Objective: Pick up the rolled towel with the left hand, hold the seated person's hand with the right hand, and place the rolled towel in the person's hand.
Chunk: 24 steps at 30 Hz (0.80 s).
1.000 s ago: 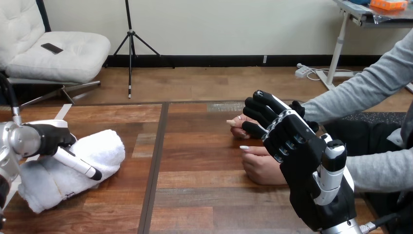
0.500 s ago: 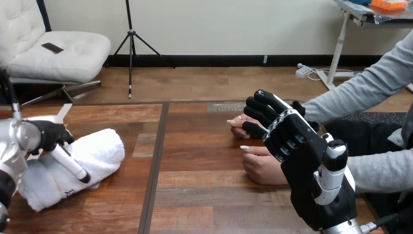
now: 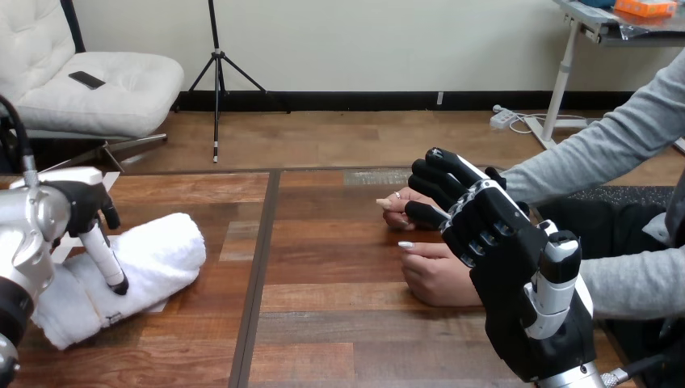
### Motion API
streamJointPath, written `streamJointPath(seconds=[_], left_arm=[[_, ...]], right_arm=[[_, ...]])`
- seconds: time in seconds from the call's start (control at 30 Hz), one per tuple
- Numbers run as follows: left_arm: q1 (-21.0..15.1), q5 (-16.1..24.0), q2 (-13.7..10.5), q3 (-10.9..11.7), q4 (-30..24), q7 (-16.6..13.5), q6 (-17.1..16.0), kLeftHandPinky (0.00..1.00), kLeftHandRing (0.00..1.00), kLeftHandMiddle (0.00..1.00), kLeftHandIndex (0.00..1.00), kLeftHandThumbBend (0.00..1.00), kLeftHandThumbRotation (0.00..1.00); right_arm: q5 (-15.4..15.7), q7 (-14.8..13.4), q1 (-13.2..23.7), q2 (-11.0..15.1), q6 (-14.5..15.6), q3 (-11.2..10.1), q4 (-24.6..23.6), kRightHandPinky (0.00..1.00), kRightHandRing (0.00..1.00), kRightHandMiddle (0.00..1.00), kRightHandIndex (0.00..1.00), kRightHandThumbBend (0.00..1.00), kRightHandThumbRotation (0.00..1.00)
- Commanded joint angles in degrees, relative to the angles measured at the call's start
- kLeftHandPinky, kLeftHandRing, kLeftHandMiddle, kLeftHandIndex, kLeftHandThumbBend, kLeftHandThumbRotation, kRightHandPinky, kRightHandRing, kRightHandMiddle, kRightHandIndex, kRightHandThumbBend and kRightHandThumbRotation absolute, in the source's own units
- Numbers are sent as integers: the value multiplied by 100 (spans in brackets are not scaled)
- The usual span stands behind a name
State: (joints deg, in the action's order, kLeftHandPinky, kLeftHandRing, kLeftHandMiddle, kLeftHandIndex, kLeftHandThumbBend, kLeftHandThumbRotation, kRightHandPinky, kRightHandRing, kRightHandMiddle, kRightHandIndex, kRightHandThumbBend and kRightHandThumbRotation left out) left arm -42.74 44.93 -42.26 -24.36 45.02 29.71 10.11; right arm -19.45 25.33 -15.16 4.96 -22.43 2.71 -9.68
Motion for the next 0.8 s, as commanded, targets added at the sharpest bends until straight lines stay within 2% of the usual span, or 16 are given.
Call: streamJointPath(seconds=[0.0, 0.23, 0.3, 0.37, 0.43, 0.6, 0.77], left_arm=[[37, 27, 14, 14, -407, -95, 142, 54, 68, 75, 61, 94, 1], [102, 11, -18, 19, -616, 8, 261, 49, 64, 71, 61, 95, 1], [13, 121, -44, -130, -606, 331, 341, 48, 63, 70, 60, 96, 1], [-60, 252, -91, -284, -621, 627, 329, 53, 69, 76, 66, 98, 9], [-80, 312, -106, -327, -651, 755, 316, 56, 72, 78, 69, 99, 13], [-132, 418, -109, -400, -647, 987, 290, 63, 79, 86, 79, 100, 22], [-115, 386, -122, -340, -678, 1109, 193, 67, 79, 85, 82, 100, 28]], right_arm=[[-70, 5, 312, 9, -131, -85, -257, 83, 88, 87, 85, 100, 100], [-130, 49, 342, 4, -122, -107, -243, 83, 88, 87, 85, 100, 100], [-160, 86, 372, 14, -128, -120, -224, 83, 88, 87, 85, 100, 100], [-158, 96, 393, 16, -152, -132, -202, 82, 88, 87, 85, 100, 100], [-157, 106, 406, 17, -166, -139, -189, 81, 88, 87, 85, 100, 100], [-148, 104, 419, 2, -155, -156, -192, 81, 88, 87, 85, 100, 100], [-149, 96, 424, -2, -133, -172, -208, 80, 88, 87, 85, 100, 100]])
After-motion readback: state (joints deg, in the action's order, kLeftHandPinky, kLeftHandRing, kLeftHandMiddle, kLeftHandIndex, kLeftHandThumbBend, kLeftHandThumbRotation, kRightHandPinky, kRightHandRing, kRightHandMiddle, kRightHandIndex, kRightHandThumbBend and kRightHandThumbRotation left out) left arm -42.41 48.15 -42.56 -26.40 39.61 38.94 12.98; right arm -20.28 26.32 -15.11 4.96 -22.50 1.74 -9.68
